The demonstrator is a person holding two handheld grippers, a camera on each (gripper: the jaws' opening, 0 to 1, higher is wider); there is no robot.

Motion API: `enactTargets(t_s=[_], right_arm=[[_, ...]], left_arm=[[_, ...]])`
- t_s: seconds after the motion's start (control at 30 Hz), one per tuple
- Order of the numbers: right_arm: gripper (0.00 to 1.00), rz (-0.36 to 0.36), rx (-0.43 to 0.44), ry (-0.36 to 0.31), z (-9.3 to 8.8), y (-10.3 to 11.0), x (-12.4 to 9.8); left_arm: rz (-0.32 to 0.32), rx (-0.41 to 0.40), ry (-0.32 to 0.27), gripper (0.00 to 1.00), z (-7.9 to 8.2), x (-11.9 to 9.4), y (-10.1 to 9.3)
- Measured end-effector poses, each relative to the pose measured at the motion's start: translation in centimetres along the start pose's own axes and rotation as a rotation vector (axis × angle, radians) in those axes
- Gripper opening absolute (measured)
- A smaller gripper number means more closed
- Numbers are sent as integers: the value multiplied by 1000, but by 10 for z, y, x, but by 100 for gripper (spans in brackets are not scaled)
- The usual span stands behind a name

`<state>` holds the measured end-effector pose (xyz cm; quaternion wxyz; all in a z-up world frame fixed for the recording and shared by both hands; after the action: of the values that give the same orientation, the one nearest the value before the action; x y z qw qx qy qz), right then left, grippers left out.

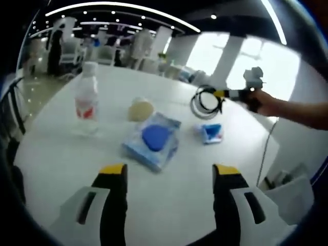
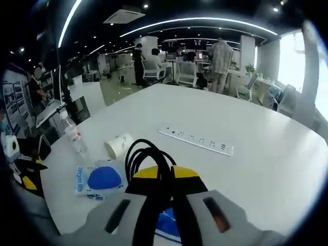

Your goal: Arrange the tabletop items into an orderly group along one side of the table until the central work area is clear of visible clutter.

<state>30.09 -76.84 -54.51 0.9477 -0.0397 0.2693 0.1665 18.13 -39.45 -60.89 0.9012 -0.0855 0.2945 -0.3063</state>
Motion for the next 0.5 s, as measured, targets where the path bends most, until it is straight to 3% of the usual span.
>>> enactTargets(t_s=[0.27, 0.5], right_arm=[[6, -6, 15, 14, -18, 7, -33], [6, 9, 47, 43, -42, 12, -42]], left_arm=[[-7, -6, -12, 63, 2, -1, -1], [-13, 5, -10, 63, 2, -1, -3]])
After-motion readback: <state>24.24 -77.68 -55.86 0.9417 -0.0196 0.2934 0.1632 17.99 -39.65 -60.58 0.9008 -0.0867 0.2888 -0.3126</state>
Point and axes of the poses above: the point that each gripper's makers call its tool centre point, and the gripper's own axes: x roughly forward along the fingers, y roughly to its left, z roughly out of its top, the point moved 10 cm from there along -x, roughly backward along the fingers, and after that the axes turned 1 degree about x, right-handed, at the moved point
